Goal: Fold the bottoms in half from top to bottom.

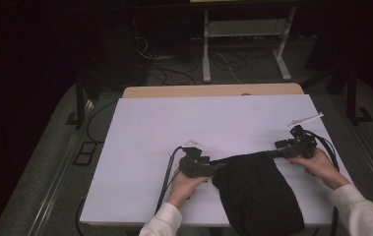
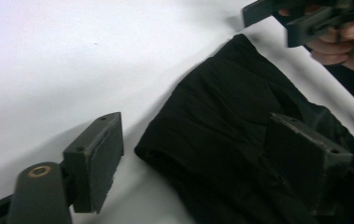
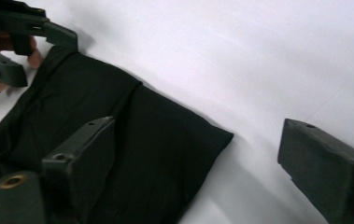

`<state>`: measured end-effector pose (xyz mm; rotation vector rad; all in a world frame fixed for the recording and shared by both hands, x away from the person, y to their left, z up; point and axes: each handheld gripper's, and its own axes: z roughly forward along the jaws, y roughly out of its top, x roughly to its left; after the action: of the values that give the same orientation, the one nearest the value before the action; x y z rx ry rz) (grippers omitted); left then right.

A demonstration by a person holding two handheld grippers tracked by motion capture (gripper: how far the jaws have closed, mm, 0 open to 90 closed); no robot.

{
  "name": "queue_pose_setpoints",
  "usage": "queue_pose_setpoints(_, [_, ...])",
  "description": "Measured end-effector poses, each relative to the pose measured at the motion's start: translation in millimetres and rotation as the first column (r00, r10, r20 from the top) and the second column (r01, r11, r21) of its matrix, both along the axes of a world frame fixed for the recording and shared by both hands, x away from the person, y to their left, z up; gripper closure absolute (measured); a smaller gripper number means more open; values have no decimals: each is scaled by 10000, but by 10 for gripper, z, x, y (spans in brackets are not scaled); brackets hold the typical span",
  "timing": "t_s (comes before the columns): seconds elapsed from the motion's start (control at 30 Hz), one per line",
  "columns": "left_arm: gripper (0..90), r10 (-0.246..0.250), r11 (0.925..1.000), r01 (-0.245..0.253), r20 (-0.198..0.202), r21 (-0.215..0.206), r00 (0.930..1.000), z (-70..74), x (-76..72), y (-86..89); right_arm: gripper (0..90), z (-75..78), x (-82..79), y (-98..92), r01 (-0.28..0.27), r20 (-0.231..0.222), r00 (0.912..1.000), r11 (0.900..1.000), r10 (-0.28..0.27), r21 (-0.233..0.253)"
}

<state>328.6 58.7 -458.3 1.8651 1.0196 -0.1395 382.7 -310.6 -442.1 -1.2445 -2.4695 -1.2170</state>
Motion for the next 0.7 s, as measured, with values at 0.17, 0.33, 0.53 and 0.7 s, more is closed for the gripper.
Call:
queue_pose_setpoints(0.17, [312,-146,9995,136,-379,-268,9992,-34,17,-19,264,-69,41,38,-322,1,9995,9995,322,-58])
queue_pose_setpoints(0.33, [427,-157,9987,120,-736,-501,9972,-80,59,-5,453,-123,91,71,-612,-55,9981,9980,613,184])
queue_pose_setpoints(0.53, [671,-608,9973,556,-1104,-488,9920,-128,64,-52,761,-163,97,91,-902,-439,9948,9953,917,344])
queue_pose_setpoints(0.7, [801,-799,9957,775,-466,-500,9957,-87,38,-55,838,-131,75,92,-768,-490,9957,9962,788,413])
